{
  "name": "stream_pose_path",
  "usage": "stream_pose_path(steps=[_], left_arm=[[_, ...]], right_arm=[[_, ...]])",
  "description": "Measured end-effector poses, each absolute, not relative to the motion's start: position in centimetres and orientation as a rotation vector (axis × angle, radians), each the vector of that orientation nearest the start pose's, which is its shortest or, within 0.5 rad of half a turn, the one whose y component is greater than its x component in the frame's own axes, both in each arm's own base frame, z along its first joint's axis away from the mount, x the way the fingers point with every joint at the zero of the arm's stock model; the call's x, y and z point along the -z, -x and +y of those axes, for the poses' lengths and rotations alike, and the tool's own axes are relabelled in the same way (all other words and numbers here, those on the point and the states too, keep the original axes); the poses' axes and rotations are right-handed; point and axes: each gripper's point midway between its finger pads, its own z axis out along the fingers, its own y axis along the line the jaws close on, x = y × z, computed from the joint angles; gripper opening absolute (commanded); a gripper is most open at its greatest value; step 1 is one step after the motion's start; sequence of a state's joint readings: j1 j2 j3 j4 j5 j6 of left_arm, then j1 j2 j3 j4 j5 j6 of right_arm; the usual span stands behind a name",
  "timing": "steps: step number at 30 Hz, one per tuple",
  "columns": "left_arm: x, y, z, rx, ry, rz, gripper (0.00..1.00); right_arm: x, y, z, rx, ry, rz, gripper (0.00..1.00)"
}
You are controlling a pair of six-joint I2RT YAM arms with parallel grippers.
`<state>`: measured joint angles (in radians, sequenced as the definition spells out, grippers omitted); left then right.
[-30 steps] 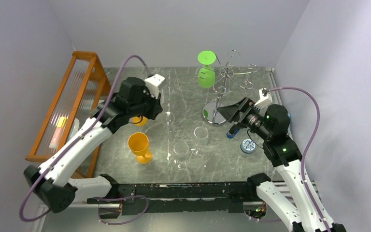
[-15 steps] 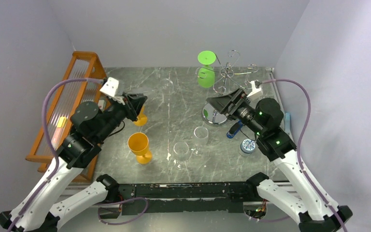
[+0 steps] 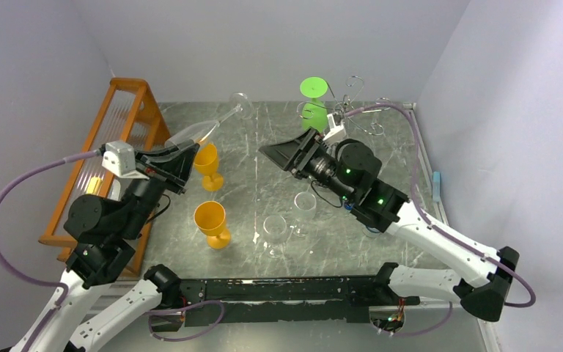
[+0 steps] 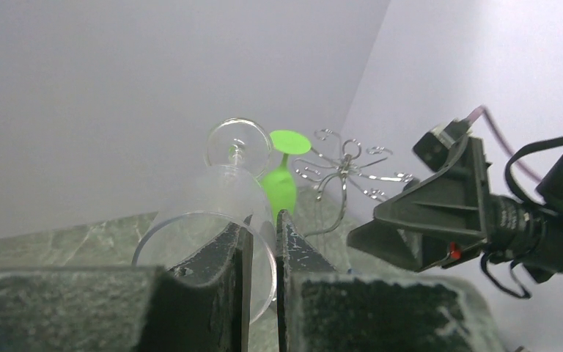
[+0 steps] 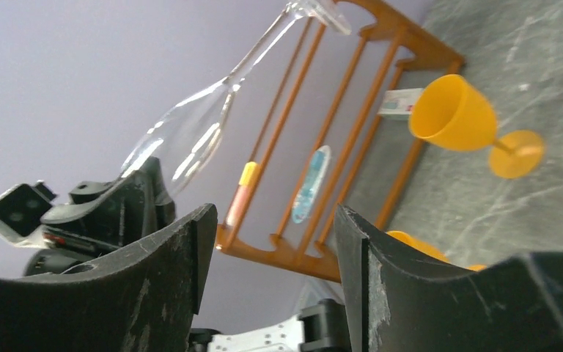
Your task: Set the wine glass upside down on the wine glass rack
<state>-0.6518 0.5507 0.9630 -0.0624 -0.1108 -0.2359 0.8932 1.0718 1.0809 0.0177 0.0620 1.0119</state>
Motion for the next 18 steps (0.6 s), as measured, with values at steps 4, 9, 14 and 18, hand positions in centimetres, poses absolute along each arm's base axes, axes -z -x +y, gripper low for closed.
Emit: stream_pose_path(steps=[4,9,14,18], left_arm=[[-46.3,-19.1,-13.7,0.758,-0.127,1.194,0.05],[-47.6,-18.4,-13.7,0.807,-0.115,1.149,0.05],[-48.2,-17.9,-14.0,0.852,-0.119,1.127,0.05],[-48.6,-17.3,-14.0,0.882,-0.120,1.106,0.05]], right_arm=[[-40.6,-21.7,33.9,-1.516,-0.220,1.677,0.74],[-41.5,-22.1,36.1,-1.581,-0.331,1.639,0.76],[-42.7,-23.2,38.4,-1.630,-0.391,1.593,0.73],[-43.8,-23.6,39.0,-1.681,-0.419,1.527,0.71]])
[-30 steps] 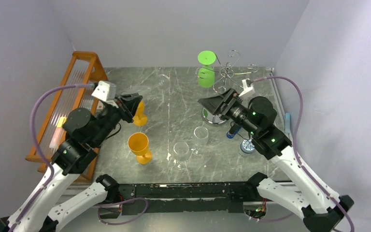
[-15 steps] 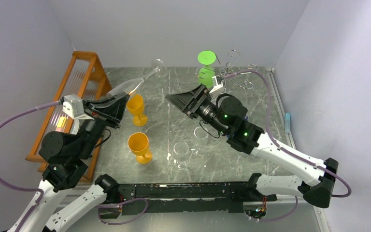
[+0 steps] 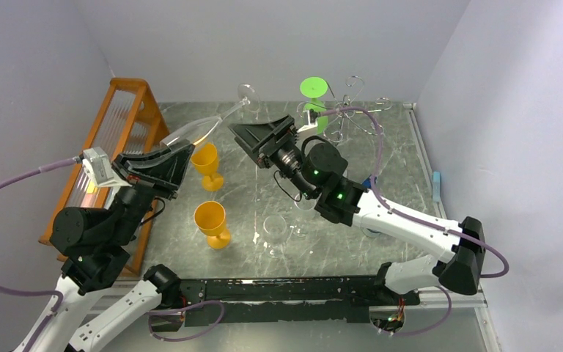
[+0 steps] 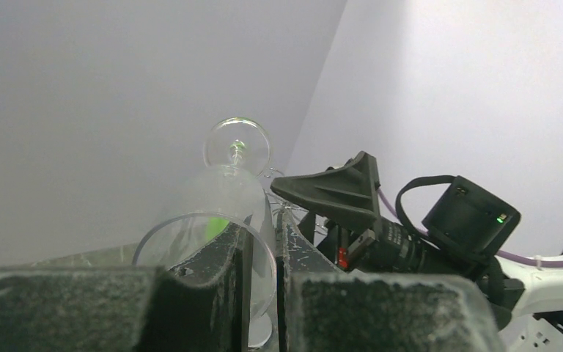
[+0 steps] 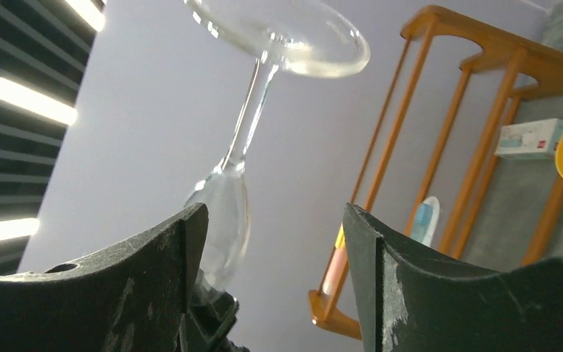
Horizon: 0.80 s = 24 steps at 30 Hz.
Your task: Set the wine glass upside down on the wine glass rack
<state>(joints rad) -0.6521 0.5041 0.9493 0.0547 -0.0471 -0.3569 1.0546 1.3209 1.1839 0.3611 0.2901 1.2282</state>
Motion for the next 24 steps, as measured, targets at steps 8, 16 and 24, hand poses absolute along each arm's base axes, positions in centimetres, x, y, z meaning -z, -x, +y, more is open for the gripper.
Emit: stream_pose_path(steps=[8,16,24], left_arm=[[-49.0,-16.2,-14.1,0.939,-0.131,1.074,0.05],[-48.3,-16.1,-14.7,0.966,-0.146,1.082,0.05],[-48.0,-16.0,-14.9,0.988,-0.144,1.084,0.25]], right_arm=[[-46.4,-24.4,39.2,-1.750,-0.503,1.432,0.58],[-47.1,-24.6,39.8,-1.800,-0.525,1.412,0.39],[-47.1,-24.5,40.4,-1.852,-0.539,1.415,0.00]])
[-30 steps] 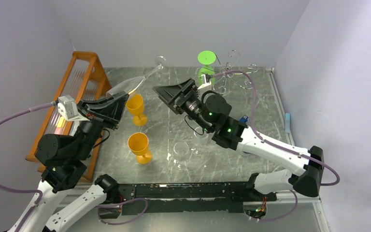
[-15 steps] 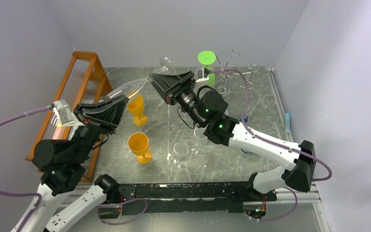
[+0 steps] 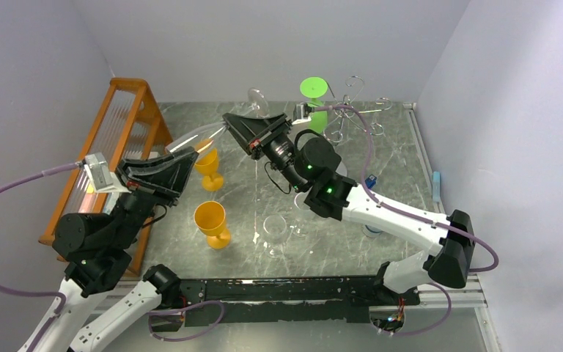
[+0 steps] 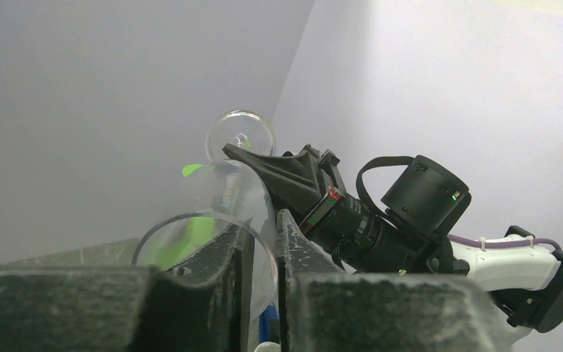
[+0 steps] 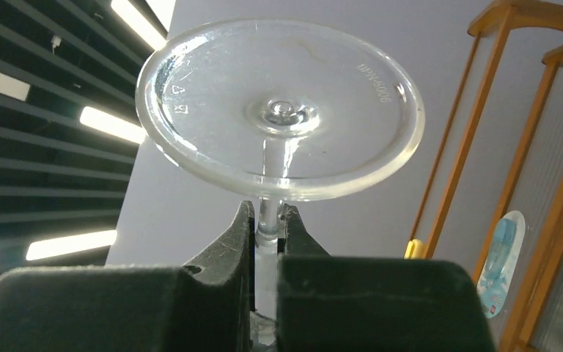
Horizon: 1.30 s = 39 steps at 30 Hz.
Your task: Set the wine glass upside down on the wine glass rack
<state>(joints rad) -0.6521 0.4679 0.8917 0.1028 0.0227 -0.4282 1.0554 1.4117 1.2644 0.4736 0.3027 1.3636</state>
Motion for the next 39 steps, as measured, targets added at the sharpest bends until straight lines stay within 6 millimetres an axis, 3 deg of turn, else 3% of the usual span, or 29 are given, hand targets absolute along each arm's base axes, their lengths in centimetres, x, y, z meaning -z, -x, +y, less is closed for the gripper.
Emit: stream_pose_path(steps=[2,5,11,17,21,24,29,35,39], left_arm=[[-48.2,-15.7,-14.7,1.002,-0.133,1.079,0.53],[-47.6,-15.9,-14.8,1.015,-0.114,1.117,0.76],[-46.0,-16.4,-14.1,0.985,-0.049,1.243,0.92],[-45.9,-15.1,-12.3,0.948,-0.032,1.257,0.96],[-47.8,-13.3,-10.9,0.932,-0.065,1.196,0.97],[-49.2,-12.1,-11.2,0.962,-0.119,1.152,0.97],[-49.4,-13.2,-15.6,1.058,-0.257,1.191,0.94],[-45.6,-17.3,-22.5,1.190,-0.377,1.396,0.83],[-44.8,-17.6,-24.6,1.270,-0.432,1.422,0.77]], right_arm=[[-47.2,-24.3,40.4,-1.858,-0.537,1.411,0.00],[-47.0,-24.4,40.4,-1.827,-0.514,1.412,0.00],[-46.6,-24.9,39.2,-1.686,-0.440,1.406,0.00],[-47.8,-24.7,36.5,-1.546,-0.259,1.363,0.00],[-47.4,-24.5,34.4,-1.446,-0.092,1.362,0.00],[-46.9,-23.8,33.5,-1.374,0.073,1.359,0.00],[-45.4,-21.5,34.2,-1.300,0.372,1.356,0.00],[-43.8,-19.6,35.1,-1.267,0.606,1.334,0.00],[-43.5,-18.3,35.5,-1.286,0.712,1.302,0.00]])
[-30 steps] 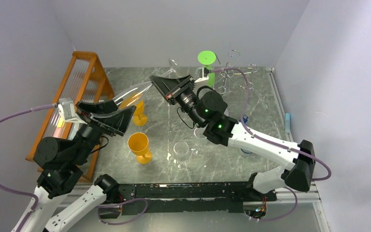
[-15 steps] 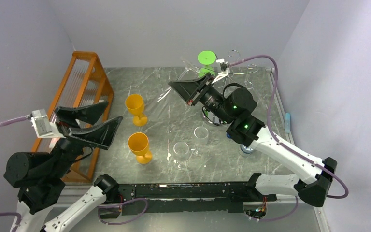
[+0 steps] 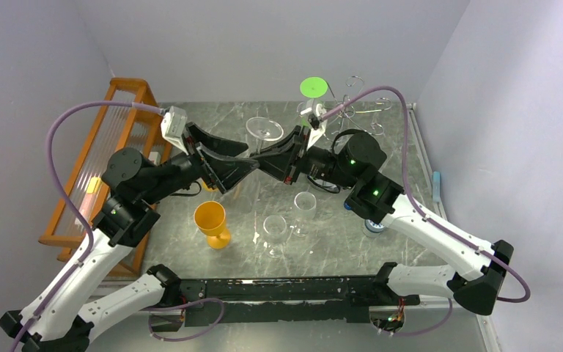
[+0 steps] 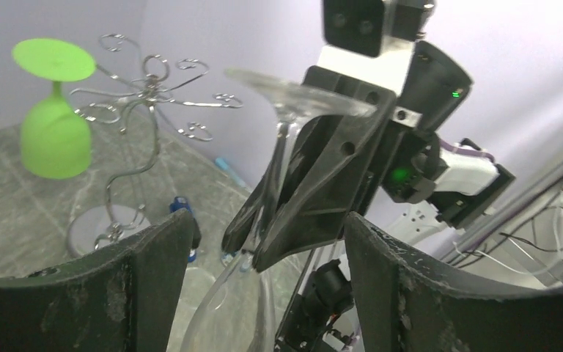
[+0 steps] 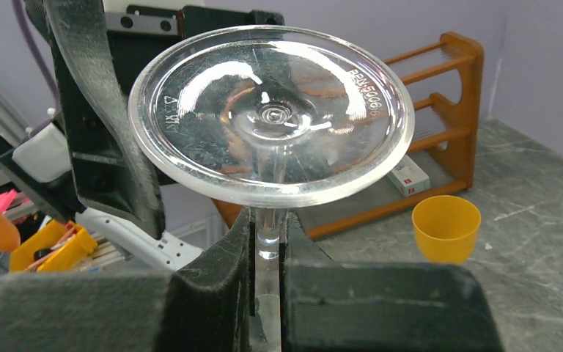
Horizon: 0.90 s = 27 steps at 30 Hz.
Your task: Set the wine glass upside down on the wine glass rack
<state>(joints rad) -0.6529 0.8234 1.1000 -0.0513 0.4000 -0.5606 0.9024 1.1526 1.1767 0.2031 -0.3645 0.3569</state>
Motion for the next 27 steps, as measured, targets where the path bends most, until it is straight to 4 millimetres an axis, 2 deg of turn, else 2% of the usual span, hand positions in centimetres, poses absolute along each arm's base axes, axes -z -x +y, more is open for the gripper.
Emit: stream_pose_path(steps=[7,12,15,17,21,24,25,26,27], left_arm=[[-46.8,-16.1,-25.2,1.355,-0.497,1.319,0.62],[-46.9,-16.3,-25.6,1.364,-0.508,1.312,0.55],[-46.0,-16.7,-26.1,1.373,-0.513,1.330,0.49],[-45.3,-17.0,-26.4,1.379,-0.513,1.349,0.42],[-45.1,-17.0,-26.5,1.389,-0.519,1.335,0.27],[-44.9,-16.8,-26.5,1.384,-0.531,1.320,0.07],[-45.0,-16.7,-26.4,1.380,-0.541,1.307,0.05],[-45.0,-16.6,-26.4,1.372,-0.552,1.290,0.05],[-45.0,-16.5,-26.3,1.372,-0.558,1.280,0.05]], right_arm=[[-43.2,-17.2,35.8,-1.310,0.799,1.271,0.00],[-42.7,-16.7,36.3,-1.331,0.851,1.268,0.00],[-42.4,-16.3,36.7,-1.354,0.879,1.265,0.00],[-42.3,-15.9,37.0,-1.384,0.906,1.255,0.00],[-41.7,-15.5,37.5,-1.422,0.936,1.265,0.00],[-41.6,-15.2,37.7,-1.445,0.943,1.265,0.00],[-41.7,-15.2,37.7,-1.452,0.941,1.268,0.00],[-41.7,-15.0,37.7,-1.464,0.939,1.272,0.02],[-41.7,-15.0,37.7,-1.470,0.935,1.278,0.12]])
